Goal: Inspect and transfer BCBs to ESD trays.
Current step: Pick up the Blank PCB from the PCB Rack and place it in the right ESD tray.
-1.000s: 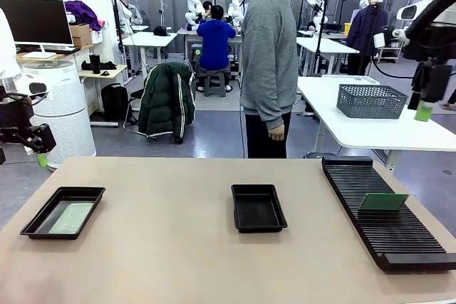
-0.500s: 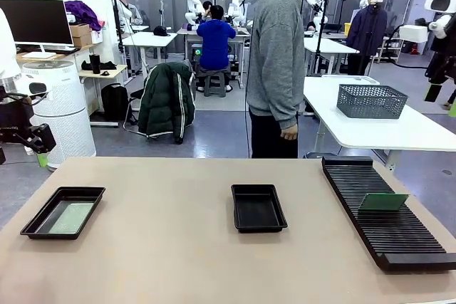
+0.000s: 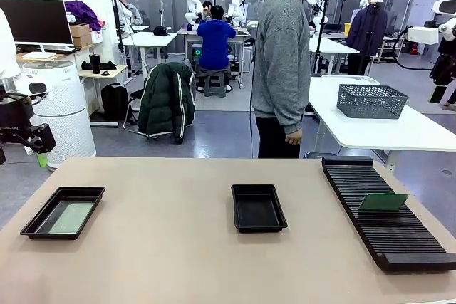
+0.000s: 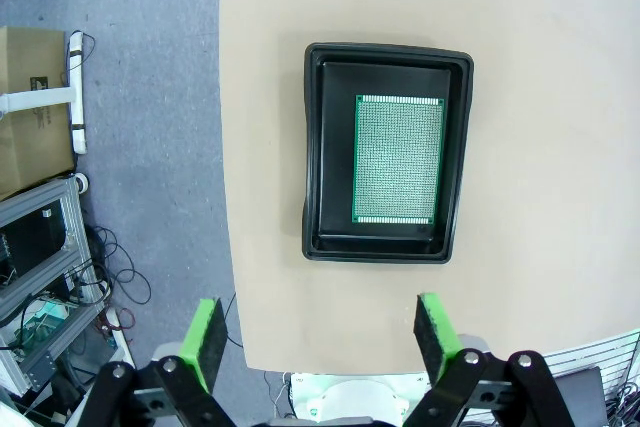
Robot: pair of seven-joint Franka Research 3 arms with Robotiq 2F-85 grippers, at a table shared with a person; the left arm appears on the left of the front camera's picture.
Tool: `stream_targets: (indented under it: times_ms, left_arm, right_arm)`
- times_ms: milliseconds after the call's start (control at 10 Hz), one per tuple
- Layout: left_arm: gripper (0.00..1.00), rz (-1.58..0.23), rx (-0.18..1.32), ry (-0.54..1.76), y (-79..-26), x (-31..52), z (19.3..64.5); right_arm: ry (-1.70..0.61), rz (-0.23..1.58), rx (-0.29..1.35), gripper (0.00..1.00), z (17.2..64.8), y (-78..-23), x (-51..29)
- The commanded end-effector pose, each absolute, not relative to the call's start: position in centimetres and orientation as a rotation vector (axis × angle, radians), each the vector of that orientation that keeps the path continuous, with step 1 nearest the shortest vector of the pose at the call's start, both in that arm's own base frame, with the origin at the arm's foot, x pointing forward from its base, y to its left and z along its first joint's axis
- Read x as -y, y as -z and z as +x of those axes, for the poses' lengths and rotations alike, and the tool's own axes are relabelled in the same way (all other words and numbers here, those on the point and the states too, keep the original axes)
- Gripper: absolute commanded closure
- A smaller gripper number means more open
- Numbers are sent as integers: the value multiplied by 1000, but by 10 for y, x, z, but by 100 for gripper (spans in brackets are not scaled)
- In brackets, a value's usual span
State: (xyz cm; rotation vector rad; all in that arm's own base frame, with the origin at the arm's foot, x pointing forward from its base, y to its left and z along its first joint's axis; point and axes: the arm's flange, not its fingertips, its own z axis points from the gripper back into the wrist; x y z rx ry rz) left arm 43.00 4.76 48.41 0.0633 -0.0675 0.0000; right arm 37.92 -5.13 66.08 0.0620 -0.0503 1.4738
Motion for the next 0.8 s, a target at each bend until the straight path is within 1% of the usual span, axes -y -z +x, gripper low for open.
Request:
stream_targets:
  times_ms: [0, 700]
  left_arm:
    - [0, 48, 67, -4, -484, -47, 430]
    - [0, 48, 67, -4, -484, -47, 430]
  right_arm:
    - [-1475, 65, 49, 0, 378, -659, 51]
    - [-1475, 65, 49, 0, 378, -659, 51]
